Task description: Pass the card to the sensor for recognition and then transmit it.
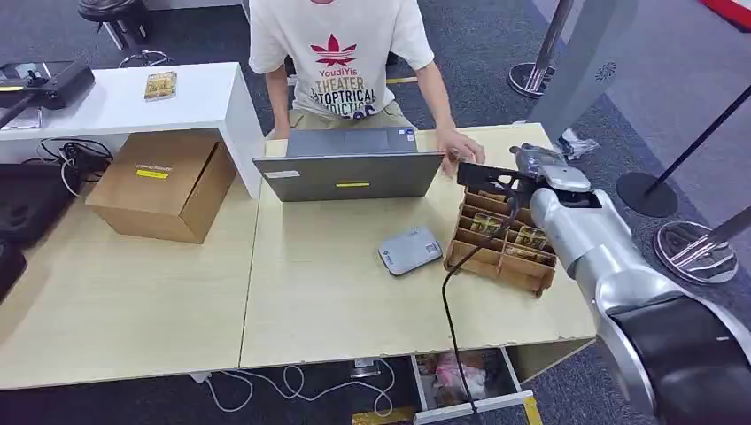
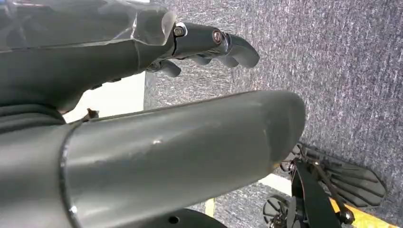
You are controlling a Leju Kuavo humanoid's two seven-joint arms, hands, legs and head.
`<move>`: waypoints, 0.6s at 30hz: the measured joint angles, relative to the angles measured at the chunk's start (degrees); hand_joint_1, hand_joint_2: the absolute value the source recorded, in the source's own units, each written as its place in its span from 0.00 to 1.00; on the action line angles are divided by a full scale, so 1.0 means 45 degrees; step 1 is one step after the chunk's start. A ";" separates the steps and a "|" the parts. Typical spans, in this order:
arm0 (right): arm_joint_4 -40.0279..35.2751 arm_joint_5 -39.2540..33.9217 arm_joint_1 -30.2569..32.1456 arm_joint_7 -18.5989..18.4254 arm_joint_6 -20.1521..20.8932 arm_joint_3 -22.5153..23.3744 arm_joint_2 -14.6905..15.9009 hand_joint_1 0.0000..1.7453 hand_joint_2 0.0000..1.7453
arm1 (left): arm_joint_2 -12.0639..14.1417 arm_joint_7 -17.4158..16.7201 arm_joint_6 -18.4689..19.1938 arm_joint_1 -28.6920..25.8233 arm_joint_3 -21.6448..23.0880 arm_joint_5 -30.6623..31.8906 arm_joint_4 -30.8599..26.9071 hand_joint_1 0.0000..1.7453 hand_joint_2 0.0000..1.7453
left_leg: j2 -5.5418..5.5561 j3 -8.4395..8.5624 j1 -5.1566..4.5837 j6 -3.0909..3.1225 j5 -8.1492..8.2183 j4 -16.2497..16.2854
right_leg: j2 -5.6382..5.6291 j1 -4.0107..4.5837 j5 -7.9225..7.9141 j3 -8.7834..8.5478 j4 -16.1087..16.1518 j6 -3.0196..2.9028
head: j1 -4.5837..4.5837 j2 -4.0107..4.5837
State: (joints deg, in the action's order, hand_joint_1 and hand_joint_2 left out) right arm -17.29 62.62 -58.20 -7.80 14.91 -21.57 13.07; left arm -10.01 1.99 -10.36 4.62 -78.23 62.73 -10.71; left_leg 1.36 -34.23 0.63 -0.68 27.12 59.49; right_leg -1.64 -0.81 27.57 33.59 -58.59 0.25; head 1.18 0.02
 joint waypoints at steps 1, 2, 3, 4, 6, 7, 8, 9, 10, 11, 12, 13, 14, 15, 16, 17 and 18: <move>0.0000 0.0000 0.0000 0.0000 0.0000 0.0000 -0.0005 0.14 1.00 | 0.0009 0.0000 0.0005 0.0000 0.0000 0.0000 0.0000 0.00 0.00 | 0.0000 0.0000 0.0000 0.0000 0.0000 0.0000 | 0.0000 0.0000 0.0000 0.0000 0.0000 0.0000 | 0.0000 0.0000; 0.0000 0.0000 -0.0001 0.0000 0.0000 0.0000 -0.0010 0.16 1.00 | 0.0015 0.0000 0.0010 0.0002 0.0000 0.0000 0.0000 0.00 0.00 | 0.0000 0.0000 0.0000 0.0000 0.0000 0.0000 | 0.0000 0.0000 0.0000 0.0000 0.0000 0.0000 | 0.0000 0.0000; 0.0000 0.0000 0.0000 0.0000 -0.0005 0.0000 -0.0010 0.17 1.00 | 0.0019 0.0000 0.0010 0.0003 0.0000 0.0000 0.0000 0.00 0.00 | 0.0000 0.0000 0.0000 0.0000 0.0000 0.0000 | 0.0000 0.0000 0.0000 0.0000 0.0000 0.0000 | 0.0000 0.0000; 0.0000 0.0000 0.0000 0.0000 -0.0005 0.0000 -0.0015 0.19 1.00 | 0.0024 0.0000 0.0015 0.0004 0.0005 0.0005 0.0000 0.00 0.00 | 0.0000 0.0000 0.0000 0.0000 0.0000 0.0000 | 0.0000 0.0000 0.0000 0.0000 0.0000 0.0000 | 0.0000 0.0000; 0.0000 -0.0005 0.0000 0.0000 -0.0015 0.0000 -0.0015 0.21 1.00 | 0.0029 0.0014 0.0039 0.0005 0.0010 0.0044 0.0000 0.00 0.00 | 0.0000 0.0000 0.0000 0.0000 0.0000 0.0000 | 0.0000 0.0000 0.0000 0.0000 0.0000 0.0000 | 0.0000 0.0000; 0.0000 -0.0015 0.0001 0.0000 -0.0019 0.0000 -0.0015 0.24 1.00 | 0.0029 0.0044 0.0053 0.0005 0.0019 0.0083 0.0000 0.00 0.00 | 0.0000 0.0000 0.0000 0.0000 0.0000 0.0000 | 0.0000 0.0000 0.0000 0.0000 0.0000 0.0000 | 0.0000 0.0000; 0.0000 -0.0019 0.0002 0.0000 -0.0029 0.0010 -0.0015 0.26 1.00 | 0.0034 0.0083 0.0068 0.0006 0.0029 0.0107 0.0000 0.00 0.00 | 0.0000 0.0000 0.0000 0.0000 0.0000 0.0000 | 0.0000 0.0000 0.0000 0.0000 0.0000 0.0000 | 0.0000 0.0000; 0.0000 -0.0019 0.0003 0.0000 -0.0034 0.0029 -0.0015 0.26 1.00 | 0.0034 0.0092 0.0092 0.0011 0.0044 0.0121 0.0000 0.00 0.00 | 0.0000 0.0001 0.0000 0.0000 0.0000 0.0000 | 0.0000 0.0000 0.0000 0.0000 0.0000 0.0000 | 0.0000 0.0000; 0.0000 -0.0024 0.0004 0.0010 -0.0034 0.0054 -0.0015 0.27 1.00 | 0.0039 0.0097 0.0107 0.0013 0.0053 0.0131 0.0000 0.00 0.00 | 0.0000 0.0001 0.0000 0.0000 0.0000 0.0000 | 0.0000 -0.0001 0.0000 0.0001 0.0000 0.0000 | 0.0000 0.0000; 0.0000 -0.0029 0.0006 0.0020 -0.0044 0.0078 -0.0015 0.27 1.00 | 0.0044 0.0107 0.0117 0.0013 0.0073 0.0155 0.0000 0.00 0.00 | 0.0000 0.0001 0.0000 0.0000 0.0000 0.0000 | 0.0000 -0.0001 0.0000 0.0001 0.0001 0.0000 | 0.0000 0.0000; 0.0000 -0.0039 0.0007 0.0034 -0.0053 0.0097 -0.0015 0.29 1.00 | 0.0049 0.0112 0.0141 0.0013 0.0097 0.0155 0.0000 0.00 0.00 | 0.0000 0.0001 0.0000 0.0000 0.0000 0.0000 | -0.0001 -0.0001 0.0000 0.0001 0.0001 0.0000 | 0.0000 0.0000; 0.0005 -0.0044 0.0008 0.0039 -0.0053 0.0107 -0.0015 0.32 1.00 | 0.0049 0.0112 0.0141 0.0016 0.0112 0.0155 0.0000 0.00 0.00 | 0.0000 0.0001 0.0000 0.0000 0.0000 0.0000 | -0.0001 -0.0001 0.0000 0.0001 0.0001 0.0000 | 0.0000 0.0000; 0.0005 -0.0044 0.0011 0.0039 -0.0058 0.0117 -0.0015 0.32 1.00 | 0.0049 0.0112 0.0141 0.0019 0.0117 0.0160 0.0000 0.00 0.00 | 0.0000 0.0001 0.0000 0.0000 0.0000 0.0000 | -0.0001 -0.0001 0.0000 0.0001 0.0001 0.0000 | 0.0000 0.0000; 0.0005 -0.0044 0.0014 0.0039 -0.0053 0.0121 -0.0015 0.31 1.00 | 0.0049 0.0112 0.0141 0.0021 0.0121 0.0160 0.0000 0.00 0.00 | 0.0000 0.0001 0.0000 0.0000 0.0000 0.0000 | -0.0001 -0.0001 0.0000 0.0001 0.0001 0.0000 | 0.0000 0.0000; 0.0005 -0.0044 0.0017 0.0039 -0.0053 0.0121 -0.0015 0.35 1.00 | 0.0049 0.0112 0.0141 0.0023 0.0131 0.0160 0.0000 0.00 0.00 | 0.0000 0.0001 0.0000 0.0000 0.0000 0.0000 | -0.0001 0.0000 0.0000 0.0002 0.0001 0.0000 | 0.0000 0.0000; 0.0005 -0.0044 0.0020 0.0044 -0.0053 0.0126 -0.0015 0.36 1.00 | 0.0049 0.0112 0.0141 0.0025 0.0136 0.0160 0.0000 0.00 0.00 | 0.0000 0.0001 0.0000 0.0000 0.0000 0.0000 | -0.0001 0.0000 0.0000 0.0002 0.0001 0.0000 | 0.0000 0.0000; 0.0005 -0.0044 0.0022 0.0044 -0.0049 0.0126 -0.0015 0.38 1.00 | 0.0049 0.0112 0.0136 0.0028 0.0136 0.0155 0.0000 0.00 0.00 | 0.0000 0.0001 0.0000 0.0000 0.0000 0.0000 | -0.0001 0.0000 0.0000 0.0002 0.0001 0.0000 | 0.0000 0.0000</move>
State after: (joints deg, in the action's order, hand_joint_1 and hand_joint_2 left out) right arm -17.27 62.42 -58.10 -7.61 14.69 -21.00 13.00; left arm -9.79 2.49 -9.75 4.75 -77.61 63.43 -10.71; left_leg 1.36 -34.23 0.63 -0.68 27.12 59.50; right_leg -1.64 -0.81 27.57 33.59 -58.59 0.25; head 1.18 0.02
